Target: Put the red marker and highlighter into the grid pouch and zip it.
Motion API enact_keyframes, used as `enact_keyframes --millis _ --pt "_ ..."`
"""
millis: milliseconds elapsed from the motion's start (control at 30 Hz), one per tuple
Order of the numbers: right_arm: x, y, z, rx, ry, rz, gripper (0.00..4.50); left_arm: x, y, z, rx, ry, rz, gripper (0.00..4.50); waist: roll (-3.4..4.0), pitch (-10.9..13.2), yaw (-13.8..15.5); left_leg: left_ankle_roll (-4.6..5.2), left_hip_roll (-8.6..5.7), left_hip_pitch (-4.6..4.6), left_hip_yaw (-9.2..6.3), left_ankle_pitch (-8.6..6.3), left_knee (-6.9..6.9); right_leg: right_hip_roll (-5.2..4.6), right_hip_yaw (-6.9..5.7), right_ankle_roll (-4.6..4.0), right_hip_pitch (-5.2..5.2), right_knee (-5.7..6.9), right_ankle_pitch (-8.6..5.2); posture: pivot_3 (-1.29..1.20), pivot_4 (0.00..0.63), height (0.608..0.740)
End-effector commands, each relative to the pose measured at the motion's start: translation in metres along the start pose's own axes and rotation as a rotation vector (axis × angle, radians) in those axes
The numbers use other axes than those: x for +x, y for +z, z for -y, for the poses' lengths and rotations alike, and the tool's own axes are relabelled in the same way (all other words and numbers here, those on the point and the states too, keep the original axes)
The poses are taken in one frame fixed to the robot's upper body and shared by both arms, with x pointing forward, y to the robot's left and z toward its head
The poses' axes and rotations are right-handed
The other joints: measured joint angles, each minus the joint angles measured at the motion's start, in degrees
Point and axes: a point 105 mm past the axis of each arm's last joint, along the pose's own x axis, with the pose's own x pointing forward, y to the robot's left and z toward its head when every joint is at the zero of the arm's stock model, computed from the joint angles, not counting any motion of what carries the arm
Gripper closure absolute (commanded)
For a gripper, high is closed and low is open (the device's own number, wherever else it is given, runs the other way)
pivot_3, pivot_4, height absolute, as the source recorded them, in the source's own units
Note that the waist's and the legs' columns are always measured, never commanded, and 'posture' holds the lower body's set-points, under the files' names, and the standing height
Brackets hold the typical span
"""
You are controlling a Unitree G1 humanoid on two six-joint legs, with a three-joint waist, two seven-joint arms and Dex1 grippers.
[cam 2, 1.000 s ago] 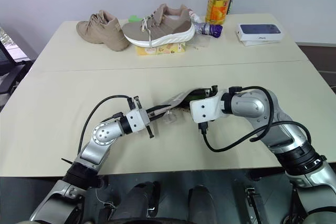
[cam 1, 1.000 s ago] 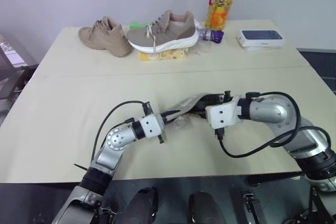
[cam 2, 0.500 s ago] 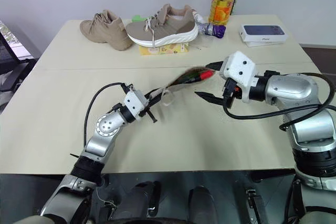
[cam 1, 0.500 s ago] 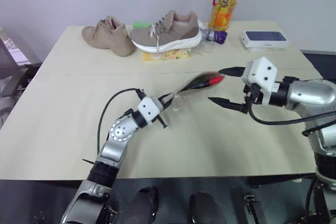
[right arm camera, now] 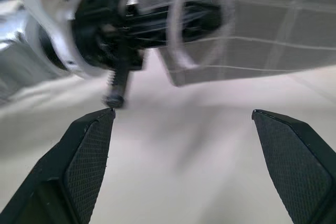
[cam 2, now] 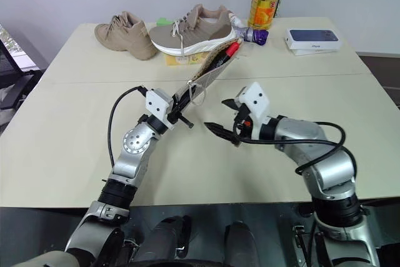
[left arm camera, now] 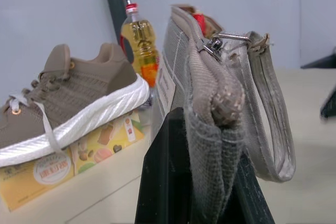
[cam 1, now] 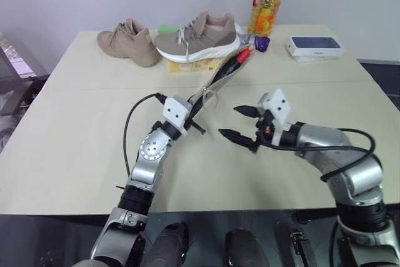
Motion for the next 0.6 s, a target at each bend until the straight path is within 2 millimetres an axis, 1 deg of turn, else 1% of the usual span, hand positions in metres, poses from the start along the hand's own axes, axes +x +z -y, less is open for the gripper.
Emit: enact_keyframes --millis 33,167,333,500,533,600 --pt "0.012 0.016 0.003 -0.01 -0.05 0.066 0.17 -0.001 0.013 -0.005 0.011 0.026 0.05 4.5 0.0 0.0 -0.1 0.0 0.0 0.0 0.0 0.0 0.01 0.0 0.0 0.0 0.0 0.01 0.0 0.0 0.15 0.739" --pt "0.02 0.019 0.01 -0.007 -0.102 0.084 0.17 -0.001 0.014 -0.004 0.018 0.02 0.055 4.5 0.0 0.0 0.0 0.0 0.0 0.0 0.0 0.0 0.01 0.0 0.0 0.0 -0.03 0.06 0.0 0.0 0.15 0.739" --pt "0.02 0.019 0.018 -0.011 -0.139 0.085 0.17 -0.004 0.014 -0.001 0.018 0.012 0.058 4.5 0.0 0.0 0.0 0.0 -0.02 -0.02 0.0 0.0 0.02 0.0 0.01 0.0 -0.05 0.06 0.0 0.0 0.15 0.739" --pt "0.023 0.021 0.018 0.01 -0.135 0.109 0.17 -0.005 0.013 0.002 0.018 -0.001 0.055 4.5 0.0 0.0 -0.1 0.0 -0.01 -0.02 0.0 0.0 0.01 0.0 0.02 0.0 -0.07 0.07 0.0 0.0 0.15 0.739" --pt "0.024 0.022 0.016 0.022 -0.128 0.122 0.4 -0.005 0.013 0.002 0.021 -0.005 0.054 4.5 0.0 0.0 -0.1 0.0 -0.01 -0.02 0.0 0.0 0.01 0.0 0.01 0.0 -0.07 0.07 0.0 0.0 0.15 0.739" --pt "0.026 0.025 0.015 0.042 -0.123 0.14 1.06 -0.006 0.013 0.002 0.023 -0.008 0.052 4.5 0.0 0.0 -0.2 0.0 -0.01 -0.02 0.0 0.0 0.0 0.0 0.02 0.0 -0.08 0.08 0.0 0.0 0.15 0.739"
